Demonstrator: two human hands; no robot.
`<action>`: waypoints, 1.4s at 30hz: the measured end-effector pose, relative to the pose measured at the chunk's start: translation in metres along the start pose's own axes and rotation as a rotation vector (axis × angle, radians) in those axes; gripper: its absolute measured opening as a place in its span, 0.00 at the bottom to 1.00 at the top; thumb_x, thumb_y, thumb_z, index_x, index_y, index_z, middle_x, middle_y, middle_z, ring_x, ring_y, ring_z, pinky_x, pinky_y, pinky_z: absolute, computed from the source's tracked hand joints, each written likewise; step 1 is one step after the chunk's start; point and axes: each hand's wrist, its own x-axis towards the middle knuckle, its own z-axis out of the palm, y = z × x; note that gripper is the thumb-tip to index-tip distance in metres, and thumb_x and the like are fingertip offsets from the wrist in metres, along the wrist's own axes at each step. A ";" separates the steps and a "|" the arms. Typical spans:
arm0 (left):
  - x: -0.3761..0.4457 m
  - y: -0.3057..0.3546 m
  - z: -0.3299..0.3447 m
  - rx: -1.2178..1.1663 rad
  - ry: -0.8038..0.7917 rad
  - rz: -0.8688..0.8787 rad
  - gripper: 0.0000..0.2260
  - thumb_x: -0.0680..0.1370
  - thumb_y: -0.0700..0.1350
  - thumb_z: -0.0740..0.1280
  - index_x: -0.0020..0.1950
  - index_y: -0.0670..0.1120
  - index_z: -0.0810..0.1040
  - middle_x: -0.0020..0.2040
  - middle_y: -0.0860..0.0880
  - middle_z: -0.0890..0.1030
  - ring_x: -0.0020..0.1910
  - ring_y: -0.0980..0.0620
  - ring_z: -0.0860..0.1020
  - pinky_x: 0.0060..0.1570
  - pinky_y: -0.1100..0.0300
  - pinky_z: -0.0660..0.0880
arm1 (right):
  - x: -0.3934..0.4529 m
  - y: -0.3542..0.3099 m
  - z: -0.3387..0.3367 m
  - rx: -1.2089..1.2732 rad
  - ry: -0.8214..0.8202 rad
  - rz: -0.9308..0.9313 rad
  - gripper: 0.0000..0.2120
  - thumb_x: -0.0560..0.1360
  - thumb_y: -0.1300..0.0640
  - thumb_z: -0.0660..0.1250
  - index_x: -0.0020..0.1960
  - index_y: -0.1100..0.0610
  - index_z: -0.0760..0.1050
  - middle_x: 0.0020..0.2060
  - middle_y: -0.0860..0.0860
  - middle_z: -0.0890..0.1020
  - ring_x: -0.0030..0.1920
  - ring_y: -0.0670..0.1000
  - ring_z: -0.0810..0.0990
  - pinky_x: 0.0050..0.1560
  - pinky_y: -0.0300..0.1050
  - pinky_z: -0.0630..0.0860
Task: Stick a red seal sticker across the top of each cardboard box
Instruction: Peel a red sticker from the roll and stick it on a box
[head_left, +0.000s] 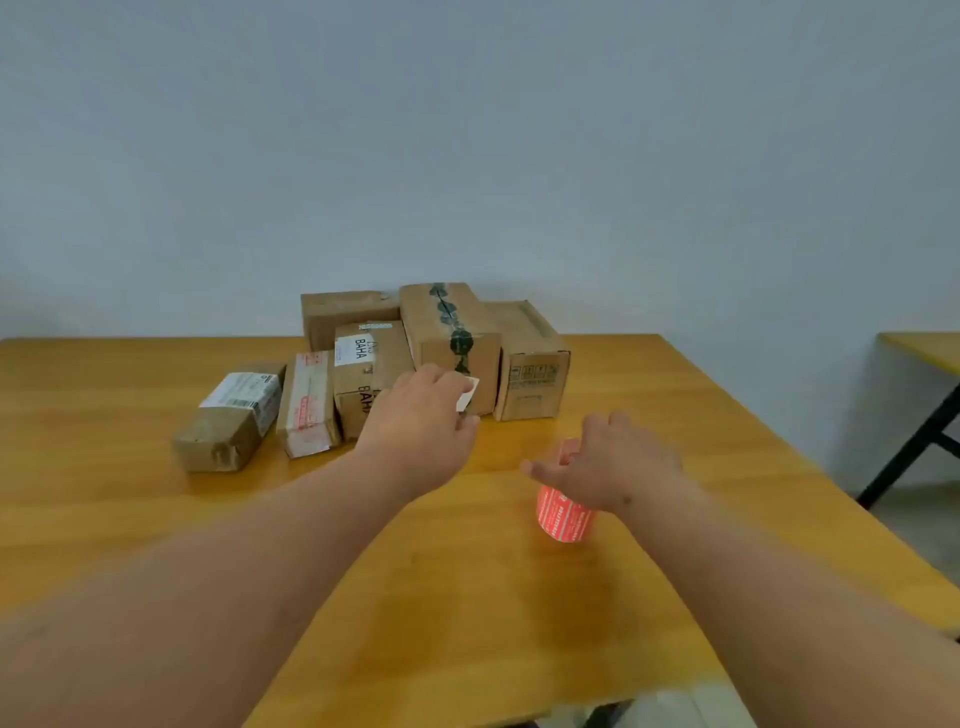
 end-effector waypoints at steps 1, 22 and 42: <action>-0.001 0.000 0.003 -0.010 -0.029 -0.018 0.20 0.80 0.52 0.60 0.71 0.50 0.68 0.67 0.50 0.71 0.65 0.48 0.69 0.64 0.51 0.68 | -0.001 0.000 0.001 -0.031 -0.056 0.040 0.49 0.61 0.19 0.55 0.69 0.52 0.65 0.64 0.53 0.70 0.62 0.58 0.73 0.50 0.54 0.74; 0.002 -0.003 0.038 -0.194 -0.338 -0.088 0.27 0.78 0.47 0.67 0.75 0.54 0.62 0.68 0.51 0.71 0.62 0.50 0.74 0.64 0.45 0.71 | 0.023 -0.008 0.005 0.234 -0.315 -0.460 0.23 0.71 0.69 0.64 0.62 0.50 0.72 0.56 0.49 0.77 0.55 0.51 0.76 0.53 0.48 0.78; 0.015 -0.008 0.041 -0.268 -0.438 -0.040 0.02 0.77 0.48 0.69 0.45 0.51 0.78 0.44 0.50 0.82 0.45 0.51 0.80 0.49 0.54 0.79 | 0.030 -0.026 0.015 0.214 0.024 -0.676 0.09 0.67 0.52 0.72 0.42 0.46 0.72 0.48 0.46 0.73 0.52 0.51 0.72 0.60 0.52 0.70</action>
